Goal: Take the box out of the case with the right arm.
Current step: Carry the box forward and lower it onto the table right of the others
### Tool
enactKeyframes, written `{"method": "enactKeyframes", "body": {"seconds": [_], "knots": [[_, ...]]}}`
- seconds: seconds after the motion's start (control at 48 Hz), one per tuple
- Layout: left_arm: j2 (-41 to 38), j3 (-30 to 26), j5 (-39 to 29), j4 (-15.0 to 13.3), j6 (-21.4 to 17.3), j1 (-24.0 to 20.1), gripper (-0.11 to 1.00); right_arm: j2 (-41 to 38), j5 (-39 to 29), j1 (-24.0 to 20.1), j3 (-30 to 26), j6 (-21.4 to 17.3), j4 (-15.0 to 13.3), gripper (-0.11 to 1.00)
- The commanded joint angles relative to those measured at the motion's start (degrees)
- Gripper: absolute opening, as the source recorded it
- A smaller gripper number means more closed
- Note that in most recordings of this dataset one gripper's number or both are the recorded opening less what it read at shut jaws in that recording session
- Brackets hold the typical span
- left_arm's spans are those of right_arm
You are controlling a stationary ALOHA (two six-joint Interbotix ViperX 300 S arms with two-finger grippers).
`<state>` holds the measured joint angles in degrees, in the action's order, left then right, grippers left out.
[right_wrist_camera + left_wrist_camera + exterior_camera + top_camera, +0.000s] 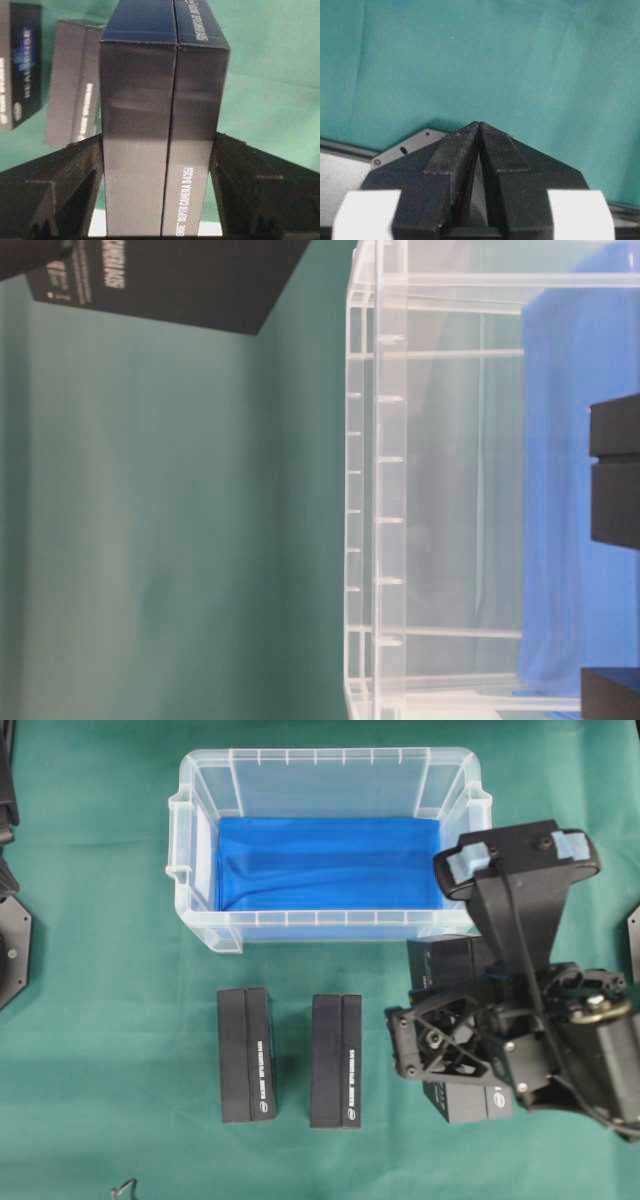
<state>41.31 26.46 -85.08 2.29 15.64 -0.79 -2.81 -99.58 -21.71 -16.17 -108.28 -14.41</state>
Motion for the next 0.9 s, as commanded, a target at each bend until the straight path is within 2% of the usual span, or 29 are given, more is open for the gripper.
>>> {"method": "enactKeyframes", "body": {"seconds": [0.0,0.291,0.479,0.749,0.874], "knots": [[0.1,-0.7,0.2,0.2,0.0,-0.1,0.11,0.1,-0.4,-0.2,-0.6,-0.3,-0.4,0.7],[0.1,-0.7,0.3,0.2,0.0,-0.1,0.11,-3.3,0.9,-0.5,2.0,-0.5,0.4,0.7],[0.1,-0.7,0.3,0.2,0.0,-0.1,0.11,-4.6,7.8,-0.4,7.2,-1.0,2.5,0.7],[0.1,-0.7,0.3,0.2,0.0,-0.1,0.11,-4.7,17.3,-1.1,14.9,-9.3,2.8,0.7],[0.1,-0.6,0.2,0.2,0.0,-0.1,0.11,-4.7,21.4,-1.3,17.8,-10.8,3.3,0.7]]}}
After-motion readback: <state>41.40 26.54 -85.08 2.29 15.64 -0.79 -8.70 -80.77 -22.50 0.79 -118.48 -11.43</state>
